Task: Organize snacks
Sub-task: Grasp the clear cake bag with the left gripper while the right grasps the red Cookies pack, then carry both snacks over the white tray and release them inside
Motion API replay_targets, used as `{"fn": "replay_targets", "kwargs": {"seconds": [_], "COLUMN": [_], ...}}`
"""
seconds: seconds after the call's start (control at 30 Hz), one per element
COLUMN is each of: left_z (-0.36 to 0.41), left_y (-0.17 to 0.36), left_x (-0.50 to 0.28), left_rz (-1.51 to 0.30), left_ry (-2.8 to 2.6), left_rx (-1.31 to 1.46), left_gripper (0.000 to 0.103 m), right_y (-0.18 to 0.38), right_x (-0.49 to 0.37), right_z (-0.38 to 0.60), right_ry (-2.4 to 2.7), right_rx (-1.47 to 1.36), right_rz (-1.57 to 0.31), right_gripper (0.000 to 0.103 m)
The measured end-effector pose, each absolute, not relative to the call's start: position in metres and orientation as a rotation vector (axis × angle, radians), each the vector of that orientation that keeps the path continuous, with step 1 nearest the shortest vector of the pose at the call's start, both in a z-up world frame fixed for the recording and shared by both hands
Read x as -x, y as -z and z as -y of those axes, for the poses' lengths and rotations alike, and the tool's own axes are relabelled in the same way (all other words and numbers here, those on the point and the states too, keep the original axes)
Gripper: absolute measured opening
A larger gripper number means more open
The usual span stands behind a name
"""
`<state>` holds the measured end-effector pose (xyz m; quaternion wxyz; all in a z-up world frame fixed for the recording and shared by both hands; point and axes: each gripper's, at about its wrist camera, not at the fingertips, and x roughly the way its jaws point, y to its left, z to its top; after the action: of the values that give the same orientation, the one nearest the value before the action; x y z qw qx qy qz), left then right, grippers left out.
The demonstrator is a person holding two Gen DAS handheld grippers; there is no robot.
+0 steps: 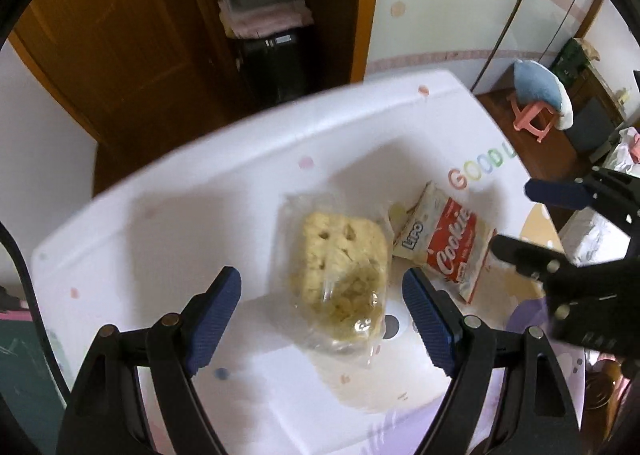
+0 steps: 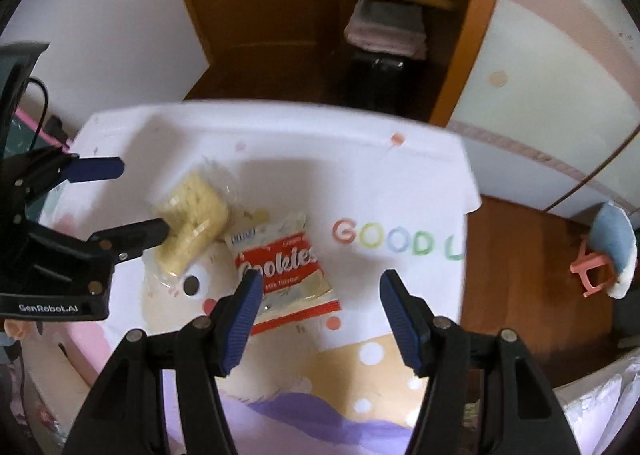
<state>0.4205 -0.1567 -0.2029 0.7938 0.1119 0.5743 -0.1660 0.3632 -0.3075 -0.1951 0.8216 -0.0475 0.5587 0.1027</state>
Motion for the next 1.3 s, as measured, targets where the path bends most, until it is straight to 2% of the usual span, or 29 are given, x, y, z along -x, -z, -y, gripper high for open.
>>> {"fn": "replay_targets", "kwargs": {"seconds": [0.27, 0.33, 0.43, 0.47, 0.63, 0.77, 0.87, 0.93, 1.0, 1.03, 1.17, 1.3], "left_z": [0.168, 0.165, 0.158, 0.155, 0.137, 0.127, 0.123, 0.119, 0.116, 0.113, 0.101, 0.086], "left_y": [0.240, 0.244, 0.246, 0.245, 0.245, 0.243, 0.241, 0.239, 0.231, 0.226, 0.197, 0.156], "left_x": [-0.427, -0.428, -0.429, -0.429, -0.426, -0.422, -0.419, -0.420, -0.415, -0.414, -0.401, -0.379], "left_rz": [-1.299, -1.310, -1.298, -1.295, -1.290, -1.295, -1.302, -1.296, -1.283, -1.280, -1.256, -1.206], "left_ry": [0.380, 0.375, 0.372, 0.367, 0.353, 0.322, 0.306, 0.302, 0.297, 0.295, 0.293, 0.286], "left_rx": [-0.245, -0.235, -0.218, -0.214, -0.187, -0.159, -0.157, -0.157, -0.157, -0.156, -0.143, -0.148], "left_gripper": [0.082, 0.079, 0.069, 0.063, 0.060, 0.059, 0.059, 0.058, 0.058, 0.058, 0.058, 0.058], "right_y": [0.217, 0.219, 0.221, 0.222, 0.226, 0.228, 0.230, 0.228, 0.223, 0.221, 0.204, 0.154], "right_x": [-0.363, -0.364, -0.370, -0.372, -0.379, -0.374, -0.367, -0.362, -0.362, -0.361, -0.349, -0.312], "right_z": [0.296, 0.294, 0.292, 0.291, 0.282, 0.268, 0.258, 0.254, 0.255, 0.256, 0.254, 0.246], "right_ry": [-0.322, -0.330, -0.348, -0.349, -0.372, -0.362, -0.323, -0.305, -0.281, -0.266, -0.233, -0.272], "right_rx": [0.148, 0.148, 0.121, 0.114, 0.089, 0.154, 0.240, 0.241, 0.217, 0.197, 0.197, 0.179], "right_rz": [-1.171, -1.159, -1.153, -1.155, -1.177, -1.183, -1.180, -1.186, -1.194, -1.205, -1.195, -1.102], "right_gripper": [0.061, 0.061, 0.061, 0.061, 0.062, 0.069, 0.070, 0.068, 0.048, 0.046, 0.045, 0.045]}}
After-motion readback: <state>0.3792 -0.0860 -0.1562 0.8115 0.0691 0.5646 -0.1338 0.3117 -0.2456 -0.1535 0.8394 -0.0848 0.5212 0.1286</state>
